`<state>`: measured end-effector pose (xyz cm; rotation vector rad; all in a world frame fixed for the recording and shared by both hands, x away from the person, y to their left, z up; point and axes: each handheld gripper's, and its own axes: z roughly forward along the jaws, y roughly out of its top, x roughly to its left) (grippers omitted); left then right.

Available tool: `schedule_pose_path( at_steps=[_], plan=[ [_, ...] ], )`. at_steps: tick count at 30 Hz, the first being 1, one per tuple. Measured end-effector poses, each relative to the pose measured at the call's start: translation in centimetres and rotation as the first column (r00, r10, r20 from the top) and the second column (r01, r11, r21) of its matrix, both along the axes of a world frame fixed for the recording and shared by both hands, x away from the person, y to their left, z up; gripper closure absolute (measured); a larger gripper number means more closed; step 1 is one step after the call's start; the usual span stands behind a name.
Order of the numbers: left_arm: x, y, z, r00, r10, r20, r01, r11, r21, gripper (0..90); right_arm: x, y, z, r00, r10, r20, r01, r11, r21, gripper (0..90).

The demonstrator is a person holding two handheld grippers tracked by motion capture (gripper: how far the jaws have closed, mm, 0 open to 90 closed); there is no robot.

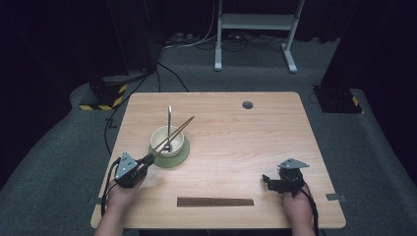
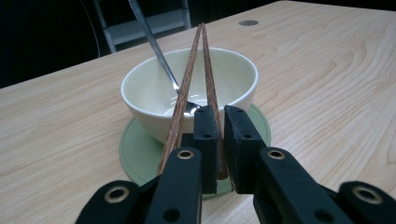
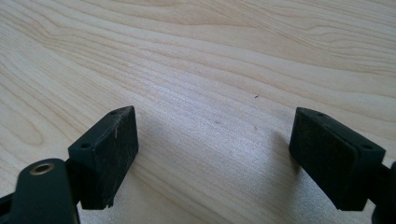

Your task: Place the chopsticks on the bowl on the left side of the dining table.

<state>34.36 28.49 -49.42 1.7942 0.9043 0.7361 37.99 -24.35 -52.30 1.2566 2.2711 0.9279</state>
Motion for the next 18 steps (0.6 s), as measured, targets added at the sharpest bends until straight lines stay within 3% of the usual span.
schedule_pose_path(
  at_steps=[13, 18],
  plan=[
    [-0.18, -0.13, -0.04, 1.0000, 0.001, 0.000, -0.001, 0.9997, 0.025, 79.2, -0.01, 0.00, 0.00, 1.0000, 0.003, 0.000, -0.003, 1.0000, 0.000, 15.6],
    [-0.76, 0.09, 0.60, 0.9987, 0.001, 0.052, -0.001, 1.0000, 0.004, 70.3, -0.01, 0.00, 0.00, 1.0000, 0.004, 0.000, -0.004, 1.0000, -0.001, 15.7]
  ],
)
